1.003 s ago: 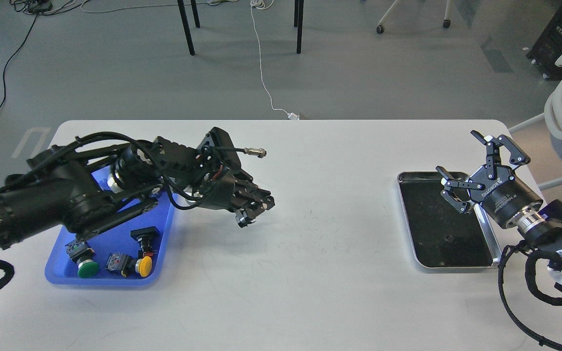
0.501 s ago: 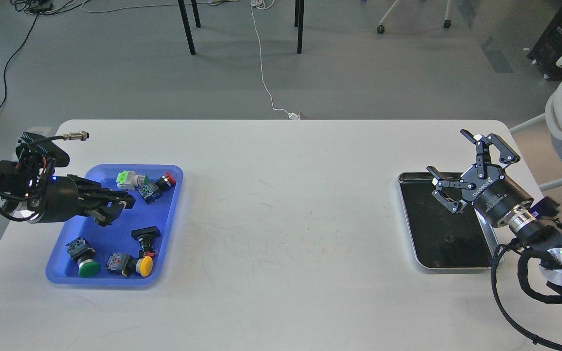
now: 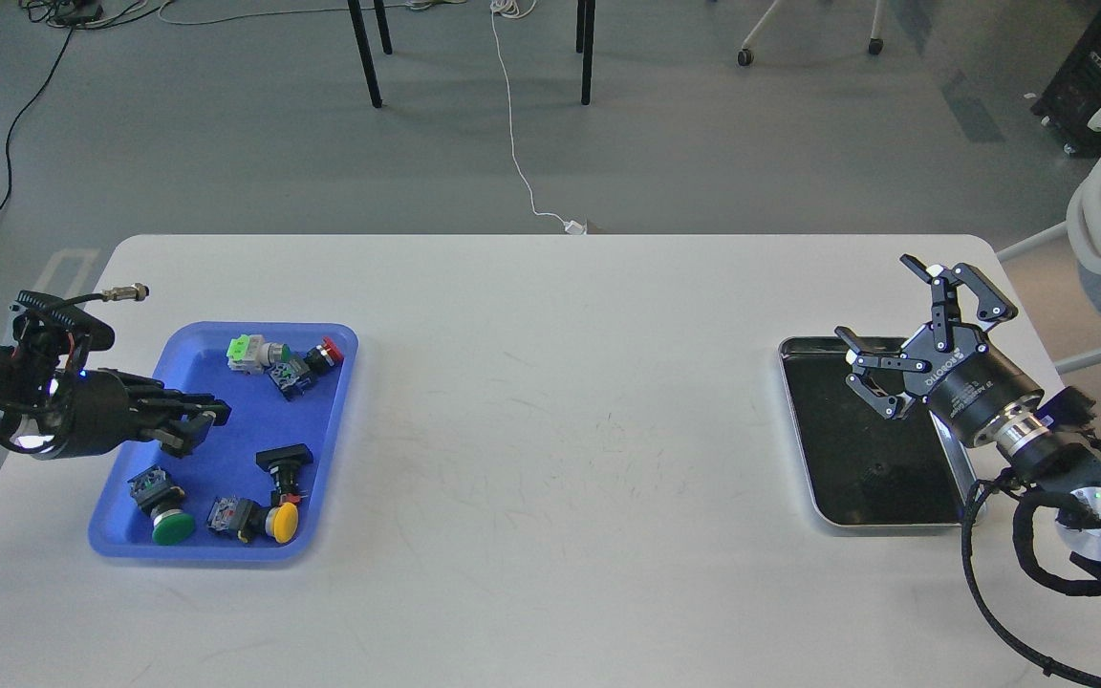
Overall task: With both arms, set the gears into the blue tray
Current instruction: 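Carry the gear into the blue tray and release it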
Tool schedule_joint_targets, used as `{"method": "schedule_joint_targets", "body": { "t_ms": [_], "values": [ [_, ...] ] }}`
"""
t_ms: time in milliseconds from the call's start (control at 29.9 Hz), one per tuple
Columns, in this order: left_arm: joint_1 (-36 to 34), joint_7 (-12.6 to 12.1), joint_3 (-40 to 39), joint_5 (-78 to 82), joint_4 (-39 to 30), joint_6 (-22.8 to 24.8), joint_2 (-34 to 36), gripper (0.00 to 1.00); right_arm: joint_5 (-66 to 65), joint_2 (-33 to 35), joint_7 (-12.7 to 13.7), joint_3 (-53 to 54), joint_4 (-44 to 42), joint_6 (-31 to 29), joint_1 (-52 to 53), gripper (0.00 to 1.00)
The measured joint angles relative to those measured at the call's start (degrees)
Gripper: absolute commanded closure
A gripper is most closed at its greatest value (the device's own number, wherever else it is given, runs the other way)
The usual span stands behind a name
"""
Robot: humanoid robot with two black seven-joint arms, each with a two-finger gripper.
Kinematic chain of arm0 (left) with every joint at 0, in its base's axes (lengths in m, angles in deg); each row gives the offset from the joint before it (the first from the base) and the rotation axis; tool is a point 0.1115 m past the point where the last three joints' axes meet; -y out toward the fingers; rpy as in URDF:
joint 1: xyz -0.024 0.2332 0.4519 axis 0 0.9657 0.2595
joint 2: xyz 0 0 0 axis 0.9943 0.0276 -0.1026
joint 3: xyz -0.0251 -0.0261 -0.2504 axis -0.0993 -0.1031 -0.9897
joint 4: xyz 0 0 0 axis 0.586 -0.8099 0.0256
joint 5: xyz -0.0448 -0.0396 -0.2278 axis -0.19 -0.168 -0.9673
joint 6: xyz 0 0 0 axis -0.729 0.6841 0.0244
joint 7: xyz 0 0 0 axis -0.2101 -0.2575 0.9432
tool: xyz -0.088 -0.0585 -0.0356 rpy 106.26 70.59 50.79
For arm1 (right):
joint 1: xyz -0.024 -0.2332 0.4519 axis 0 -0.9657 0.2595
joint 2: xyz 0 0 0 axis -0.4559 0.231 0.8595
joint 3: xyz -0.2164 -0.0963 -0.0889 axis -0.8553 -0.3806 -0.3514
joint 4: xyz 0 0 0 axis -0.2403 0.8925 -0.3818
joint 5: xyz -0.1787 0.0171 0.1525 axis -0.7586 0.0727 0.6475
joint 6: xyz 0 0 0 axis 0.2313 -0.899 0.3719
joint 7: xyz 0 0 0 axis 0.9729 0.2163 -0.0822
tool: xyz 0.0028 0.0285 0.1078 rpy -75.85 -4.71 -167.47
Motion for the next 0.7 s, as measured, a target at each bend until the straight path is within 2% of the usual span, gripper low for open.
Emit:
{"method": "schedule_joint_targets", "body": {
  "t_ms": [67, 201, 267, 301, 468, 568, 702],
  "values": [
    [0.3, 0.0, 0.0, 0.0, 0.8, 0.0, -0.3, 0.72, 0.0, 0.0, 0.0, 0.0, 0.0, 0.0, 0.0, 0.03],
    [0.9, 0.0, 0.0, -0.1, 1.3, -0.1, -0.6, 0.44, 0.0, 0.1, 0.0, 0.0, 0.0, 0.0, 0.0, 0.03],
    [1.0, 0.0, 0.0, -0.1, 1.3, -0.1, -0.6, 0.25, 0.0, 0.1, 0.0, 0.0, 0.0, 0.0, 0.0, 0.03],
    [1.0, 0.0, 0.0, -0.1, 1.3, -0.1, -0.6, 0.19, 0.0, 0.1, 0.0, 0.0, 0.0, 0.0, -0.1, 0.03],
    [1.0, 0.0, -2.5, -0.4, 1.2, -0.4, -0.2, 0.17, 0.0, 0.0, 0.0, 0.0, 0.0, 0.0, -0.1, 0.03],
    [1.0, 0.0, -8.3, -3.9, -0.3, -0.5, -0.2, 0.14, 0.0, 0.1, 0.0, 0.0, 0.0, 0.0, -0.1, 0.03],
    [1.0, 0.0, -15.9, -22.2, -5.3, 0.0, -0.9, 0.12, 0.0, 0.2, 0.0, 0.0, 0.0, 0.0, 0.0, 0.03]
  ]
}}
